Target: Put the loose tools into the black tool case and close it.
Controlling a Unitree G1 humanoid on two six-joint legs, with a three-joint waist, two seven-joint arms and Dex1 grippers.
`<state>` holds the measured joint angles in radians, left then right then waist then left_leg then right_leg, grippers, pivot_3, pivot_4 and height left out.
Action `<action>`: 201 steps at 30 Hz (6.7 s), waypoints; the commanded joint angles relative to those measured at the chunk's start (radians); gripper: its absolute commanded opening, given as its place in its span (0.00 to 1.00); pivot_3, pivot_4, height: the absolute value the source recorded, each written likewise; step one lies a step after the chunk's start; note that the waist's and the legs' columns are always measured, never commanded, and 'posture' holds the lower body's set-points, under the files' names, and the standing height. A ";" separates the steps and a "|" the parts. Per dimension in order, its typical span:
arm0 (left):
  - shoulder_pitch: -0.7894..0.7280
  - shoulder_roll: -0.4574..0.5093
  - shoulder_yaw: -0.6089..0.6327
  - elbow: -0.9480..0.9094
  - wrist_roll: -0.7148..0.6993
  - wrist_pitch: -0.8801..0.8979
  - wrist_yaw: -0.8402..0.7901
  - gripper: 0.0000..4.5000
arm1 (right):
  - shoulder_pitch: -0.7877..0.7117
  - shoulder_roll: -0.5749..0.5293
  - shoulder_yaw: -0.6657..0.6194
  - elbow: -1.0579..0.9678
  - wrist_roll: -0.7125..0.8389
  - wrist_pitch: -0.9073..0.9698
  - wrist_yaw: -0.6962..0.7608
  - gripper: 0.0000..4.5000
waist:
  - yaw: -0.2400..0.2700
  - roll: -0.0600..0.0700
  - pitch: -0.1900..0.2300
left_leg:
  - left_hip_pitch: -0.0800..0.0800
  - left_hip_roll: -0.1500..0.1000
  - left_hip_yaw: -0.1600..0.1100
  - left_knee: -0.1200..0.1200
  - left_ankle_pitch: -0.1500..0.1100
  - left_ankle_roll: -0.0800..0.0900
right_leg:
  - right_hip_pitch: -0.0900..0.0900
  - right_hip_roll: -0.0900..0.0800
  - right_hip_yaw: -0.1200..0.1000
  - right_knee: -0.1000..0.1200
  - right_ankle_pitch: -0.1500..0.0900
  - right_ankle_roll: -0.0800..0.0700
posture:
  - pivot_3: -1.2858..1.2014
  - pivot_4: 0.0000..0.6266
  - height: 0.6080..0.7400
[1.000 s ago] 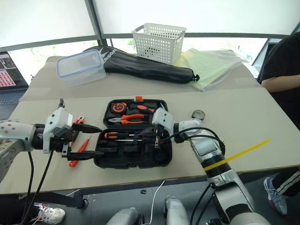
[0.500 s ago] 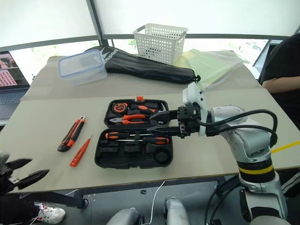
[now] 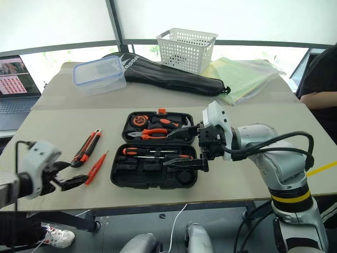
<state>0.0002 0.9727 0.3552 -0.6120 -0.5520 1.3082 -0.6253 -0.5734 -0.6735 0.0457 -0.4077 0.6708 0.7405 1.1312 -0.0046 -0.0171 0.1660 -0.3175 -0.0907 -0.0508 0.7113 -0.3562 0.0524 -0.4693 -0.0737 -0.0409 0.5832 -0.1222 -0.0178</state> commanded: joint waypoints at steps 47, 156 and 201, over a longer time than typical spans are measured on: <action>-0.770 -0.144 -0.775 0.687 0.468 -0.957 -0.808 0.10 | 0.202 -0.123 -0.118 -0.164 0.111 0.011 -0.178 1.00 | 0.016 -0.001 0.000 | -0.008 0.000 0.001 0.005 0.000 0.002 | -0.003 -0.002 0.001 -0.004 0.001 -0.001 | 0.52 0.24 1.00; 0.176 -0.164 0.251 0.194 0.097 -0.699 -0.339 0.31 | -0.004 -0.023 -0.007 0.023 0.126 -0.003 -0.095 1.00 | -0.010 -0.001 -0.001 | -0.004 0.001 0.002 0.003 -0.001 0.003 | -0.004 0.001 0.001 -0.004 0.002 0.001 | 0.52 0.24 1.00; -0.296 -0.046 -0.071 0.464 0.043 -0.638 -0.375 0.40 | 0.140 -0.057 -0.023 -0.109 0.076 -0.017 -0.103 1.00 | 0.004 -0.004 0.000 | -0.005 -0.001 0.000 0.003 0.001 -0.002 | -0.005 -0.002 0.000 0.006 0.001 -0.001 | 0.52 0.24 1.00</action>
<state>-0.2617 0.8710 0.2235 -0.0538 -0.4543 0.7676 -0.8831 -0.4479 -0.7063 0.0645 -0.4804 0.7061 0.7047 1.0179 -0.0006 -0.0215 0.1656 -0.3227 -0.0915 -0.0512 0.7144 -0.3552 0.0501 -0.4748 -0.0757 -0.0416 0.5885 -0.1215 -0.0188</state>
